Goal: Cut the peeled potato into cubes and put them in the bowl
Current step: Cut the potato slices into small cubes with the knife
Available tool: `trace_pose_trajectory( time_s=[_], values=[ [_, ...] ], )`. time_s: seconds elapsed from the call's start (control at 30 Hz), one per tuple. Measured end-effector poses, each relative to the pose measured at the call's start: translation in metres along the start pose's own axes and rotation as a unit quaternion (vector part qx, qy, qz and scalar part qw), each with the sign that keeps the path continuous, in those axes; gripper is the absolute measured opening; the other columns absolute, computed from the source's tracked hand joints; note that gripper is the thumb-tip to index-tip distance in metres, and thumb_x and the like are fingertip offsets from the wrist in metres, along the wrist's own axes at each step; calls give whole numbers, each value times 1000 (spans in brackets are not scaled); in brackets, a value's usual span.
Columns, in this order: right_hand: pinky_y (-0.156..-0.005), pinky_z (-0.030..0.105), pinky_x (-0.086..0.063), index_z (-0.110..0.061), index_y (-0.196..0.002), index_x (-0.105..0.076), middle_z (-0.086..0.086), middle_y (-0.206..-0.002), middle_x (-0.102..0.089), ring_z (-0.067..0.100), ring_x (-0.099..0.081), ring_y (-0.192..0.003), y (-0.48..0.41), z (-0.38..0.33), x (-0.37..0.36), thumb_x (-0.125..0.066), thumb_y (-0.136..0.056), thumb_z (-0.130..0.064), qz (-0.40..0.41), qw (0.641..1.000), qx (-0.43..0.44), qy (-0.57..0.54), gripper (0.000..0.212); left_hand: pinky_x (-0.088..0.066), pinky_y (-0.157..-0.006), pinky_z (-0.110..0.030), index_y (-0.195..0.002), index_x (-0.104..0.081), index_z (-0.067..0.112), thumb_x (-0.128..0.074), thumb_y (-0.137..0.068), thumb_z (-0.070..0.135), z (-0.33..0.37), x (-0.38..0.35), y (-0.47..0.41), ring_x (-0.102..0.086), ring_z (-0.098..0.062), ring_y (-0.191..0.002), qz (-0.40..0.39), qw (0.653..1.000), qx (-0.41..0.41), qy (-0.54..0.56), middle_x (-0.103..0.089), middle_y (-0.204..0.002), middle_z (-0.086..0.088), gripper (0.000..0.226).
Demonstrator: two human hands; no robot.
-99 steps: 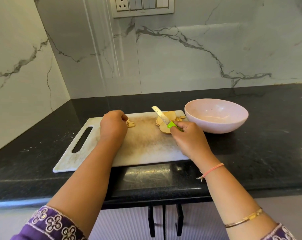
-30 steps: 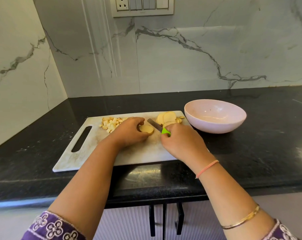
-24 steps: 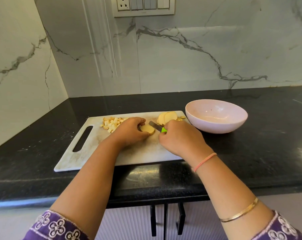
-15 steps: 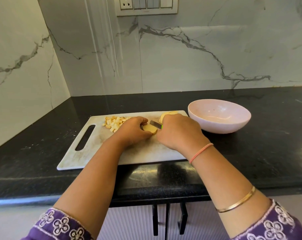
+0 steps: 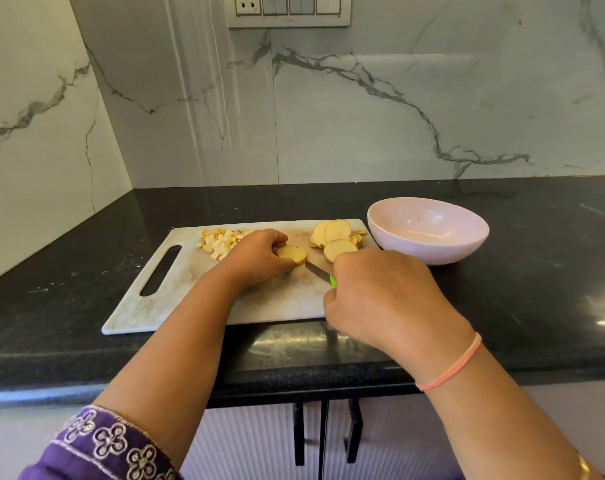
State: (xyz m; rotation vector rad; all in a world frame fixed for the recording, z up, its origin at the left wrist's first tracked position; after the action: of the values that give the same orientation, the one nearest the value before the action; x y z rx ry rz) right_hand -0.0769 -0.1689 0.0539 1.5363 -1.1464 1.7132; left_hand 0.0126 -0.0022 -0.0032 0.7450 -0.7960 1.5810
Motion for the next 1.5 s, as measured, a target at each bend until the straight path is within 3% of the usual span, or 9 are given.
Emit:
trace_pose_trajectory(
  time_s=[0.13,0.3,0.43,0.7,0.87,1.03,1.23,1.37,1.5],
  values=[
    [-46,24,-27,-18,-74,-48,-3,-63,-43,13,-40,-56,-4,8,3,-45,-90,-25,34,998,-29,-42,19,-39,-89,-20,-137,-47,17,-66,-87,23,-4,2,1,-52,-13,-114,1,1000,-1,27,-54,-133,0,54],
    [-47,25,-26,-18,-67,-39,-2,-66,-43,12,-41,-60,-25,12,-13,-43,-93,-25,33,993,-55,-97,28,-40,-92,-21,-136,-47,16,-68,-85,21,-1,1,-3,-52,-13,-116,5,998,-7,56,-55,-132,0,55],
    [-50,26,-26,-18,-79,-43,-3,-66,-39,21,-46,-72,-42,8,-26,-44,-93,-25,29,994,-54,-95,16,-42,-92,-22,-135,-47,16,-69,-85,19,-1,2,-3,-53,-11,-111,8,998,-12,66,-56,-129,1,55],
    [-63,28,-37,-19,-86,-41,3,-78,-46,24,-46,-74,-51,1,-21,-48,-91,-22,-4,996,-36,-76,9,-44,-91,-23,-133,-50,15,-68,-85,16,-1,-1,-5,-55,-11,-107,13,998,-18,60,-58,-126,0,51],
    [-48,23,-29,-16,-74,-38,1,-66,-40,14,-39,-57,-41,-1,-10,-46,-91,-20,-9,998,-16,-52,19,-43,-87,-21,-133,-49,17,-68,-86,19,-3,2,-6,-55,-10,-102,13,998,-9,61,-57,-126,2,51],
    [-46,25,-24,-21,-64,-29,-2,-66,-41,11,-35,-54,-18,-2,-10,-46,-93,-25,-17,999,-12,-50,34,-41,-87,-20,-133,-49,16,-66,-87,17,-1,2,-6,-54,-11,-104,15,998,-11,52,-56,-128,1,50],
    [-46,25,-23,-22,-64,-32,-4,-65,-41,9,-37,-55,5,1,-3,-44,-93,-28,-23,998,-15,-51,32,-40,-89,-20,-134,-49,16,-67,-87,17,-5,1,-6,-52,-10,-108,5,998,-8,54,-56,-129,0,50],
    [-46,25,-26,-19,-77,-53,-3,-63,-46,10,-41,-54,-1,9,5,-44,-91,-26,11,997,-35,-66,18,-40,-91,-20,-133,-49,16,-66,-87,16,-4,2,-7,-52,-11,-112,-4,998,-4,68,-56,-130,0,49],
    [-47,25,-26,-17,-71,-43,-2,-67,-43,12,-41,-58,-18,12,-2,-44,-92,-23,34,992,-68,-102,23,-39,-95,-23,-136,-47,15,-67,-87,20,-1,-1,-7,-50,-14,-119,-16,996,-4,88,-53,-132,0,53]
  ],
)
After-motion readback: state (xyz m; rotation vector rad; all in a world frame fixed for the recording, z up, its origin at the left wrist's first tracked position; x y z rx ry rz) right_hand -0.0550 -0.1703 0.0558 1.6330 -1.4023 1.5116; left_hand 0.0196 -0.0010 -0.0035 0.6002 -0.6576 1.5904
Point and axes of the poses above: each hand's wrist, its own y-axis away from the middle knuckle, its own x-axis out of the back of the hand, z = x × y, the point moved 3 cm from there along -y, towards the middle knuckle
